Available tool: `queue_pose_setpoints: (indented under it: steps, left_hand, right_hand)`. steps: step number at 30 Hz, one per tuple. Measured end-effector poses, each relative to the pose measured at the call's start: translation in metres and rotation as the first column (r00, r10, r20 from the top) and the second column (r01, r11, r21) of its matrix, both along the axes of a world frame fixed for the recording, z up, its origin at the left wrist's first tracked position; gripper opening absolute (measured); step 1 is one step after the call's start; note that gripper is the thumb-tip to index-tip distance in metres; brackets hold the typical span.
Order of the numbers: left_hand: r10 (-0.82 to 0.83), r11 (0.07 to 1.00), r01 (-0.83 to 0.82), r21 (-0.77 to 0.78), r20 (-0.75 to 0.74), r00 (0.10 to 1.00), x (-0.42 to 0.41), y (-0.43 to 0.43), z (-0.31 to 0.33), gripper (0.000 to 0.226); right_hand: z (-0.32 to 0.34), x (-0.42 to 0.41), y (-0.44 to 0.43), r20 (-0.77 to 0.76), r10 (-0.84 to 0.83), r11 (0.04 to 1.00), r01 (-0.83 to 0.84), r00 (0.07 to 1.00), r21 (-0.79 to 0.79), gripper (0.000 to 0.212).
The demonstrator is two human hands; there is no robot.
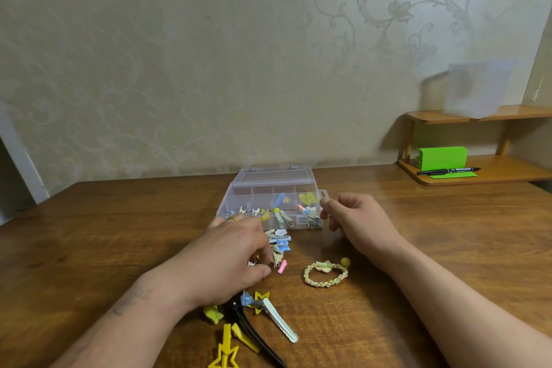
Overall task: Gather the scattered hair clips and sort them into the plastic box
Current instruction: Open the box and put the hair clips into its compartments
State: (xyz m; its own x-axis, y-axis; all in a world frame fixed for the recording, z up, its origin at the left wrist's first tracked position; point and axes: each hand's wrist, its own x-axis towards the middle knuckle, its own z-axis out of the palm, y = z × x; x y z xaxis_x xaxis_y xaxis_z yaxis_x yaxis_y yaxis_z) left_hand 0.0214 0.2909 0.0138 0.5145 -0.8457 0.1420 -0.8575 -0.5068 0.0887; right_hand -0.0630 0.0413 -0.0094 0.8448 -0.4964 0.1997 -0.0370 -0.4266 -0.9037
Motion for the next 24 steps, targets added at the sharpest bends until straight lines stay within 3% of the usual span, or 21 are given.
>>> queue_pose_setpoints:
  steps: [11, 24]
  left_hand:
    - [-0.036, 0.999, 0.036, -0.001, -0.003, 0.999, -0.0010, -0.0013, -0.0029, 0.002]
    - [-0.003, 1.000, 0.003, 0.010, 0.003, 1.000, 0.0050, 0.0053, -0.0015, 0.020]
  right_hand:
    - [0.0000, 0.0005, -0.0007, -0.002, -0.006, 1.000, 0.006, 1.000, -0.006, 0.037]
    - [0.0015, -0.0007, 0.0008, -0.002, -0.006, 1.000, 0.006, 1.000, -0.013, 0.038]
